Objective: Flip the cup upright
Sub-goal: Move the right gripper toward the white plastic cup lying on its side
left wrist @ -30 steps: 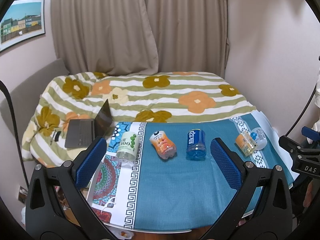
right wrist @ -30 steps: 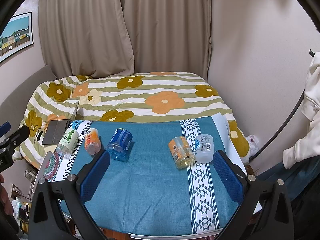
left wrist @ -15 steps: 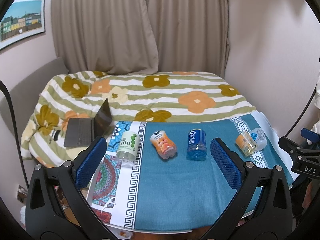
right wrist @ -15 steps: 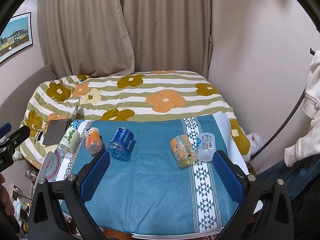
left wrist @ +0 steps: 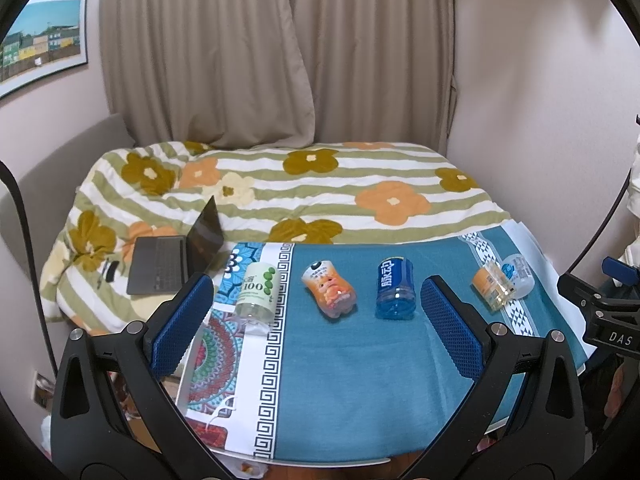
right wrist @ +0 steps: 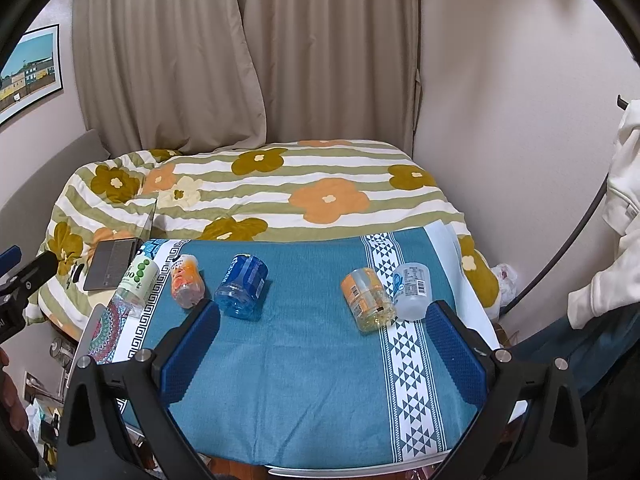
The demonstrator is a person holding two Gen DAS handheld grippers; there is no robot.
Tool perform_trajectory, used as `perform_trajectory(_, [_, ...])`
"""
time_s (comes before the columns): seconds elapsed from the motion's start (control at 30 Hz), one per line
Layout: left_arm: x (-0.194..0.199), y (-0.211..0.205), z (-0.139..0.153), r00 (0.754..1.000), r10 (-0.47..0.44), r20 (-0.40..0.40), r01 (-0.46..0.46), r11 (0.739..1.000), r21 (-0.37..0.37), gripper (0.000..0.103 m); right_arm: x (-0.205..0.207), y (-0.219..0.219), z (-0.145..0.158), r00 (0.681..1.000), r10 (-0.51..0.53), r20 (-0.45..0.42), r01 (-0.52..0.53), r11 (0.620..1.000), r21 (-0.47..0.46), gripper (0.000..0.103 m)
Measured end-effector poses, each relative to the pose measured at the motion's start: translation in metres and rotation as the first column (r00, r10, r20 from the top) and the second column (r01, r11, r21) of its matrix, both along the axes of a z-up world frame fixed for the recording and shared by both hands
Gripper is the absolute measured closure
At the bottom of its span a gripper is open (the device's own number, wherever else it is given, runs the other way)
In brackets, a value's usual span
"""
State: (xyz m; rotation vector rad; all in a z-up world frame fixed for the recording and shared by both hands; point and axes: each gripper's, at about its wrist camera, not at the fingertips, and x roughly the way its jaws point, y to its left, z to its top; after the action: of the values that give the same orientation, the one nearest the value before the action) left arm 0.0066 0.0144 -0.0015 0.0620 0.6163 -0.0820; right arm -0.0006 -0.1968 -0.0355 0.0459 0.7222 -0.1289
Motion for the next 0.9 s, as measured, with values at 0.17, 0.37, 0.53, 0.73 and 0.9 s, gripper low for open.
perform_trajectory(0.17, [0.013,-0.001,-0.006,0.998,-0.027,-0.062,0.027,1.0,0.003,0.0,-0.003,0.003,0.0,1.0,-0.025,-0.018,0.025,1.0,0.001,0.0])
perform_trajectory(0.37, [0.038,-0.007,-0.024,0.982,-0.097,-0.16,0.1,0.995,0.014,0.0,0.002,-0.011,-0.002,0.993,-0.097,-0.062,0.101,0.993,0.063,0.0])
perform_trajectory(0.53, [0.059,-0.028,-0.045,0.965,-0.109,-0.238,0.114,0.993,0.006,0.0,0.013,-0.039,-0.016,0.983,-0.145,-0.117,0.154,0.986,0.072,0.0])
perform_trajectory(0.73, [0.082,-0.061,-0.073,0.942,-0.082,-0.325,0.093,0.996,0.018,0.0,0.045,-0.087,-0.042,0.969,-0.157,-0.189,0.172,0.983,0.067,0.0])
perform_trajectory(0.9, [0.105,-0.092,-0.098,0.913,-0.053,-0.406,0.063,0.998,0.012,0.0,0.083,-0.128,-0.071,0.954,-0.145,-0.262,0.159,0.987,0.032,0.001])
